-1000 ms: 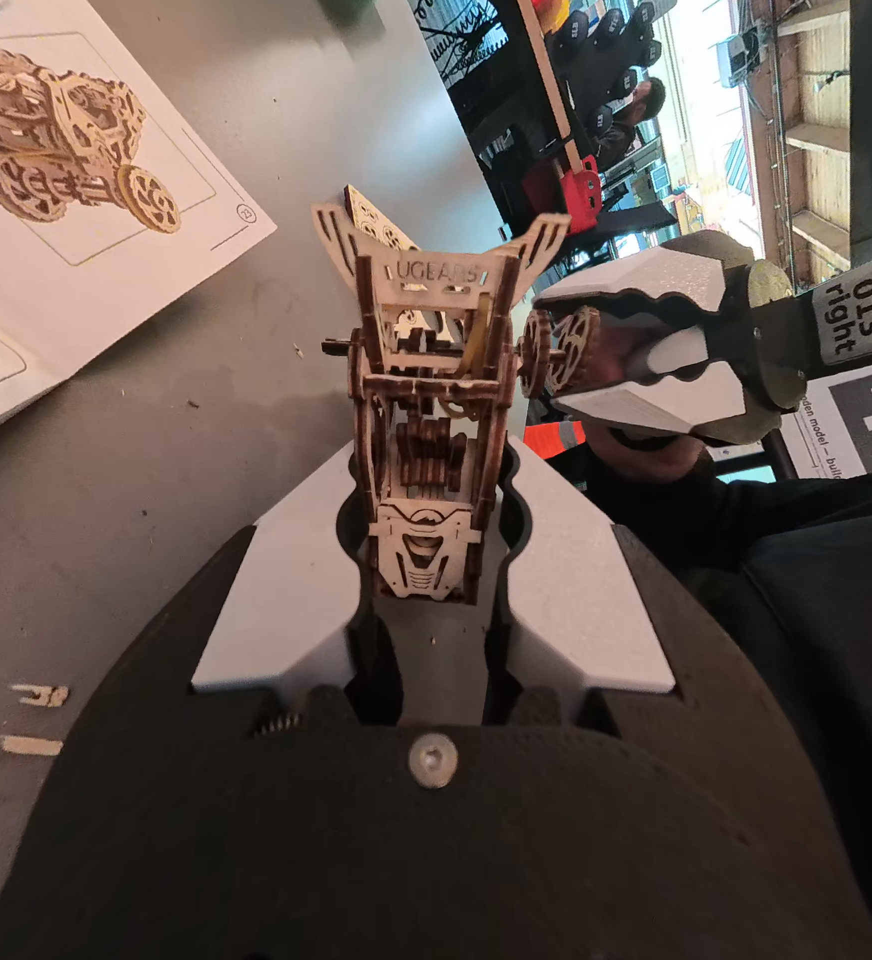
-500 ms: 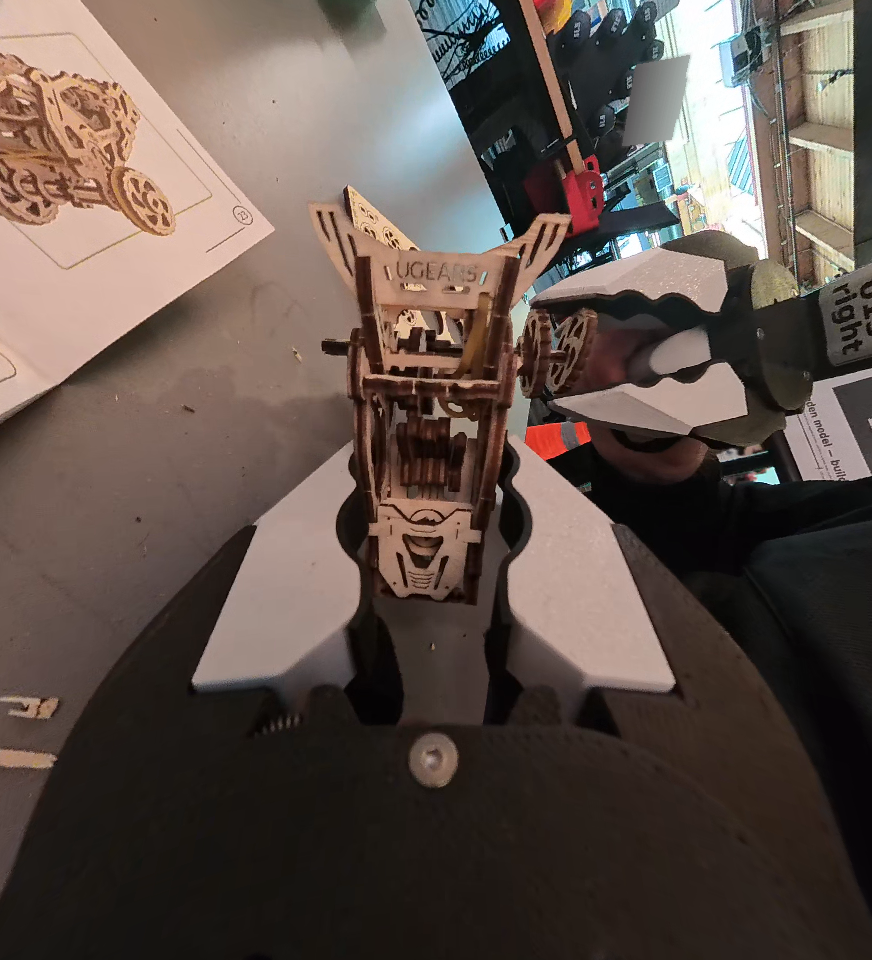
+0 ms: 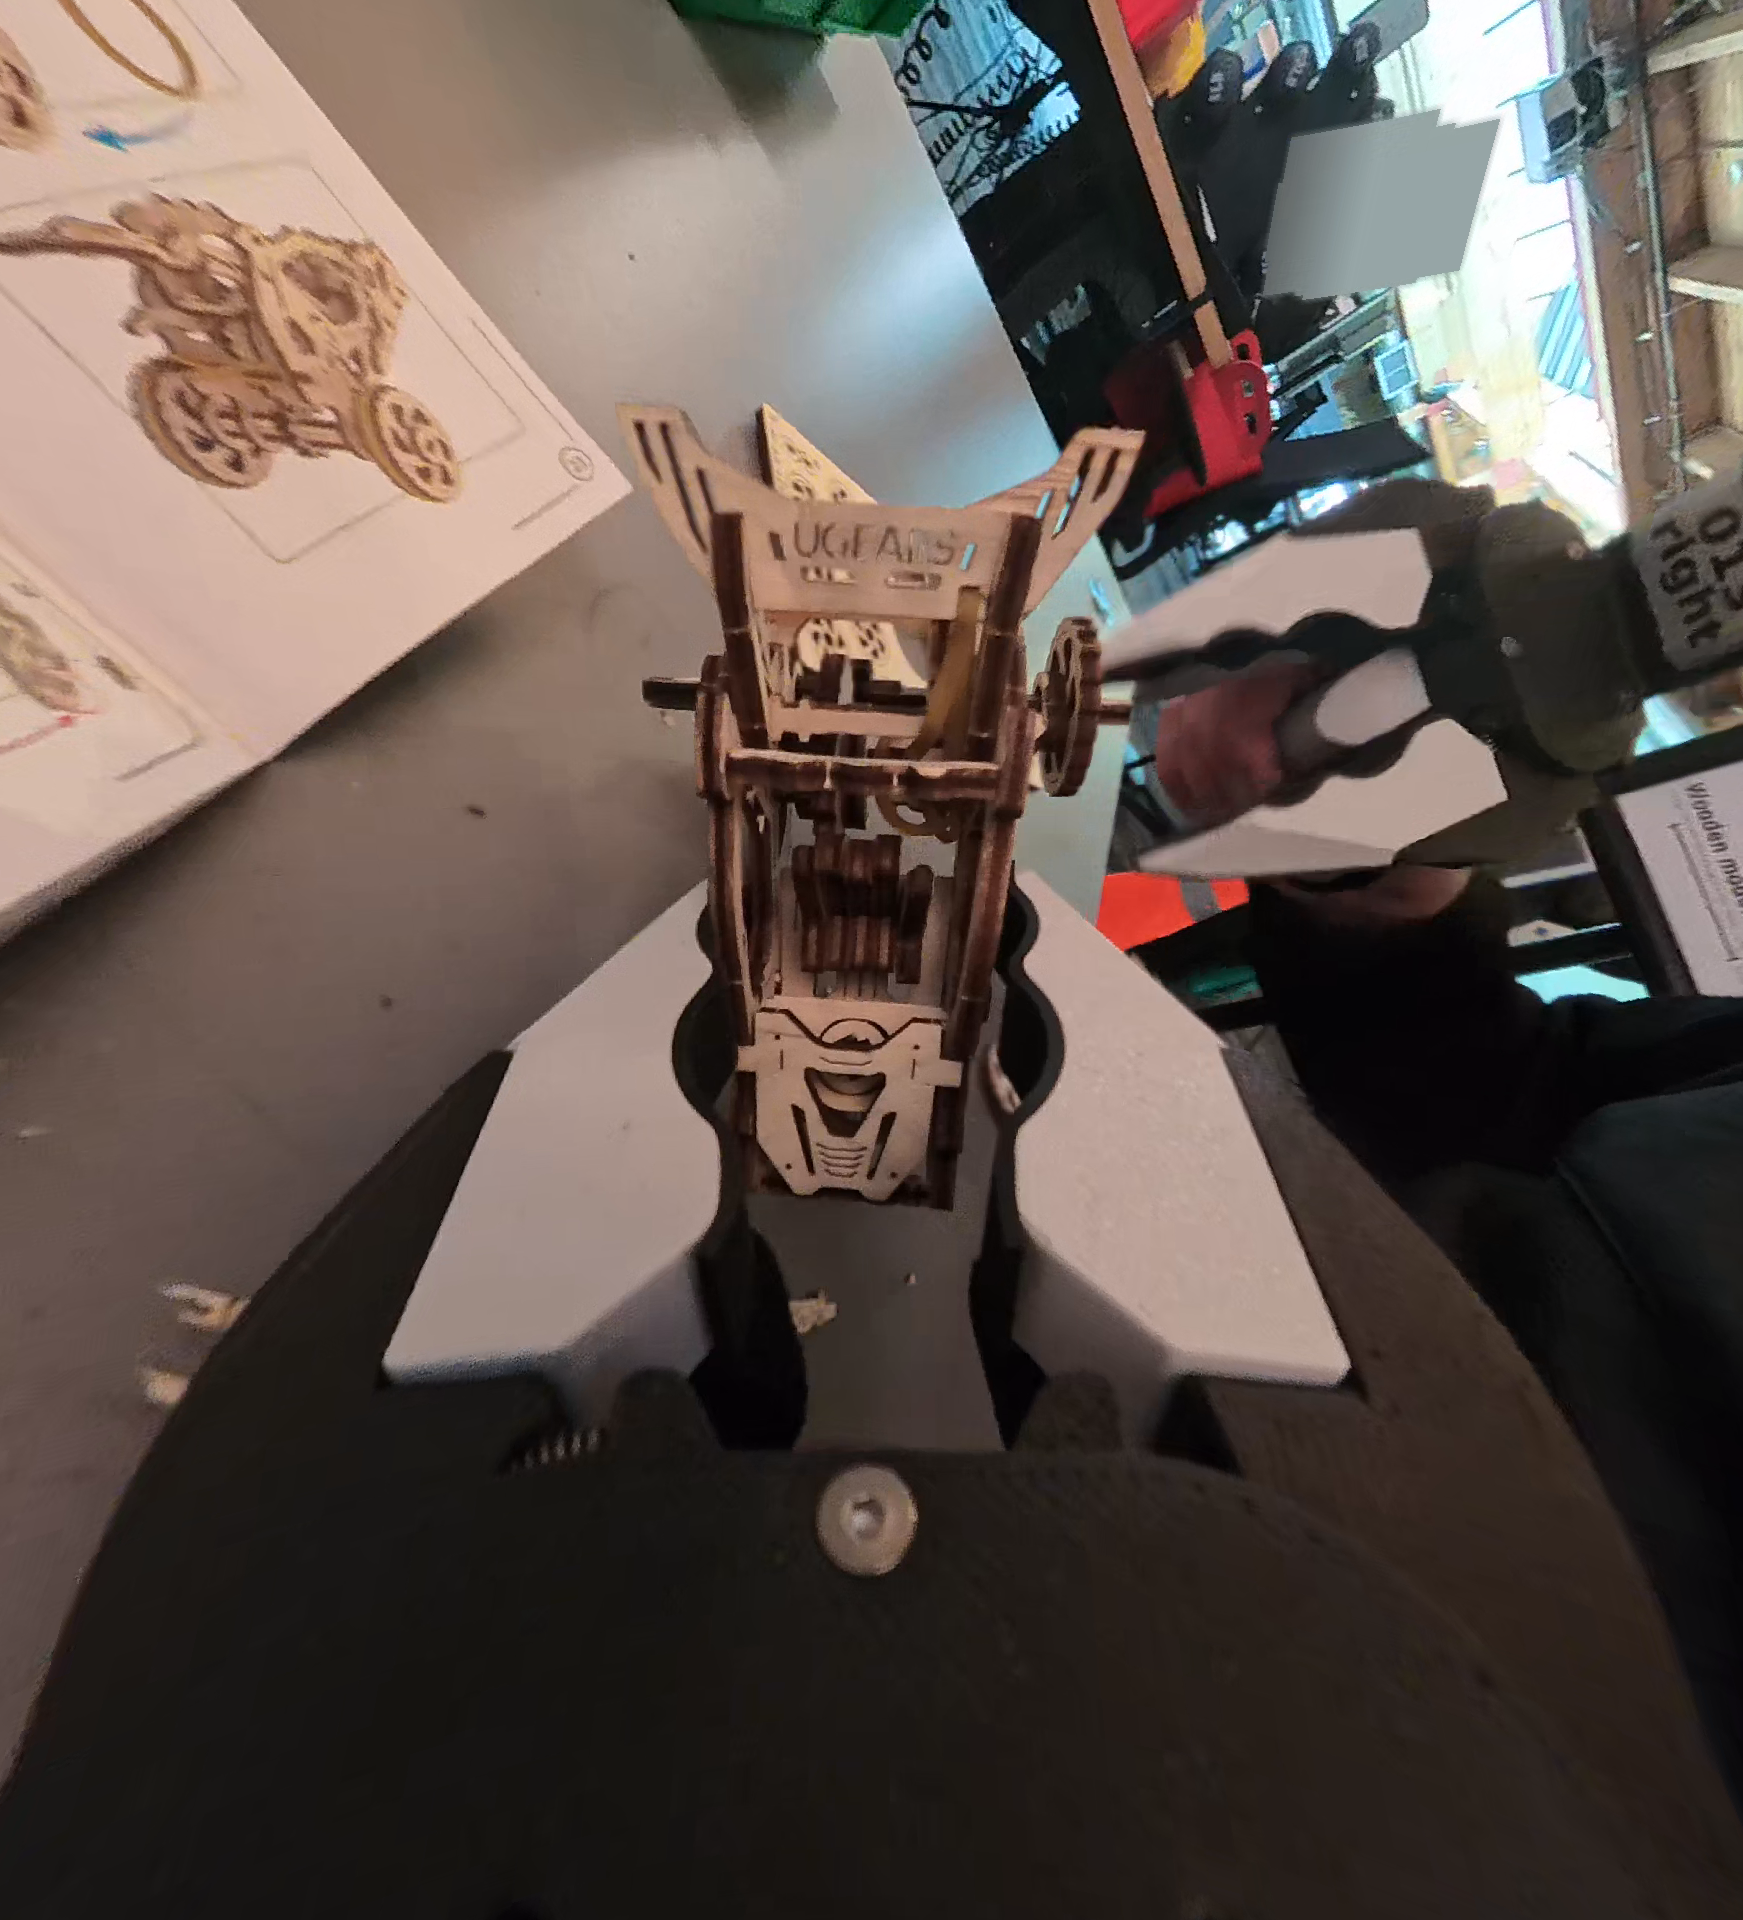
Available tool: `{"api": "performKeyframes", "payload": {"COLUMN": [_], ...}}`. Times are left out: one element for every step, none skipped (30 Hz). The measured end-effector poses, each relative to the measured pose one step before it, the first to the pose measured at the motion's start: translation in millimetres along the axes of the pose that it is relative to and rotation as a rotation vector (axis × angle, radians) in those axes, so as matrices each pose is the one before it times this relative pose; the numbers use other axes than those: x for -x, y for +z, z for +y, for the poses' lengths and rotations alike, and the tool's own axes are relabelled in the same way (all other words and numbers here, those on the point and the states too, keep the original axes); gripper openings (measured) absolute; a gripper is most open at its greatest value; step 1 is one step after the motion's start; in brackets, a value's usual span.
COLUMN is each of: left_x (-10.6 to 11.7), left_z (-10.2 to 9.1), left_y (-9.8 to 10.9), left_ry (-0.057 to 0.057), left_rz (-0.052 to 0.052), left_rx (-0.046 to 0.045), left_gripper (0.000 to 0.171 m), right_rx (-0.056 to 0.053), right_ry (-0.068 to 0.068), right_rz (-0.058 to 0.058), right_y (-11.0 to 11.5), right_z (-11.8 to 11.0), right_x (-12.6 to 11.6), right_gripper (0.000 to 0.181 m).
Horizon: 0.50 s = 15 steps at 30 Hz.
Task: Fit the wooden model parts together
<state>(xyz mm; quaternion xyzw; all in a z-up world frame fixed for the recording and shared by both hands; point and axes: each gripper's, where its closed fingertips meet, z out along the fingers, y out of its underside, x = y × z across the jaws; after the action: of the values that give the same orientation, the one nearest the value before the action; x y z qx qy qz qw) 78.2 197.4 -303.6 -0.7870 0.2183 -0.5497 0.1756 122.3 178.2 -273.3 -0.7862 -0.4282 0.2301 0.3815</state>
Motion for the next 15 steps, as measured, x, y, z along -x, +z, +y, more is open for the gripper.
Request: {"api": "performKeyframes", "payload": {"left_x": [2.60, 2.52, 1.93, 1.84, 1.44, 0.85, 0.22, 0.08, 0.21, -0.02, -0.32, -0.11, -0.25, -0.62, -1.01], "left_z": [-0.77, -0.41, 0.37, 1.12, 1.85, 2.11, 2.24, 2.40, 2.68, 2.24, 1.56, 1.20, 0.89, 0.35, 0.06], "left_y": [-3.40, -3.03, -2.69, -2.08, -1.62, -1.06, -0.58, -0.24, 0.32, 0.36, 0.53, 0.51, 0.50, 0.25, -0.03], "left_ry": [0.0064, 0.0058, 0.0055, 0.0053, 0.0037, 0.0003, -0.0033, -0.0038, -0.0043, -0.0041, -0.0033, -0.0018, 0.0007, 0.0012, 0.0011], "left_rz": [-0.0171, -0.0166, -0.0141, -0.0127, -0.0113, -0.0066, -0.0022, -0.0001, 0.0001, 0.0019, 0.0027, 0.0005, -0.0005, -0.0003, 0.0009], "left_rx": [-0.00238, -0.00237, 0.00006, 0.00204, 0.00386, 0.00313, 0.00176, 0.00273, 0.00513, 0.00287, 0.00098, 0.00190, 0.00182, 0.00063, -0.00021], "left_gripper": [0.046, 0.046, 0.046, 0.046, 0.046, 0.046, 0.046, 0.046, 0.046, 0.046, 0.046, 0.046, 0.046, 0.046, 0.046], "right_rx": [0.0351, 0.0314, 0.0338, 0.0333, 0.0317, 0.0352, 0.0484, 0.0464, 0.0327, 0.0099, -0.0019, -0.0255, -0.0162, -0.0061, -0.0079], "right_ry": [0.0121, -0.0048, -0.0103, -0.0135, -0.0217, -0.0251, -0.0270, -0.0212, -0.0151, -0.0121, -0.0108, -0.0115, -0.0104, -0.0023, 0.0062], "right_rz": [-0.0757, -0.0581, -0.0541, -0.0687, -0.0416, -0.0209, -0.0296, -0.0055, 0.0077, -0.0016, 0.0076, 0.0227, 0.0012, 0.0033, 0.0052], "right_y": [-1.95, -1.98, -1.41, -0.03, 1.61, 3.97, 5.78, 6.99, 6.66, 6.22, 5.51, 3.11, 2.63, 1.55, 0.48], "right_z": [8.89, 8.58, 8.93, 8.80, 8.63, 9.86, 11.43, 10.39, 7.76, 3.82, 1.46, -2.81, -1.86, -0.66, -0.58], "right_x": [8.20, 8.55, 9.73, 13.19, 10.47, 8.32, 9.83, 5.73, 2.98, 3.75, 1.53, -0.91, 1.61, 0.07, -1.24], "right_gripper": [0.039, 0.040, 0.042, 0.047, 0.049, 0.051, 0.054, 0.055, 0.055, 0.052, 0.048, 0.041, 0.036, 0.022, 0.015]}}
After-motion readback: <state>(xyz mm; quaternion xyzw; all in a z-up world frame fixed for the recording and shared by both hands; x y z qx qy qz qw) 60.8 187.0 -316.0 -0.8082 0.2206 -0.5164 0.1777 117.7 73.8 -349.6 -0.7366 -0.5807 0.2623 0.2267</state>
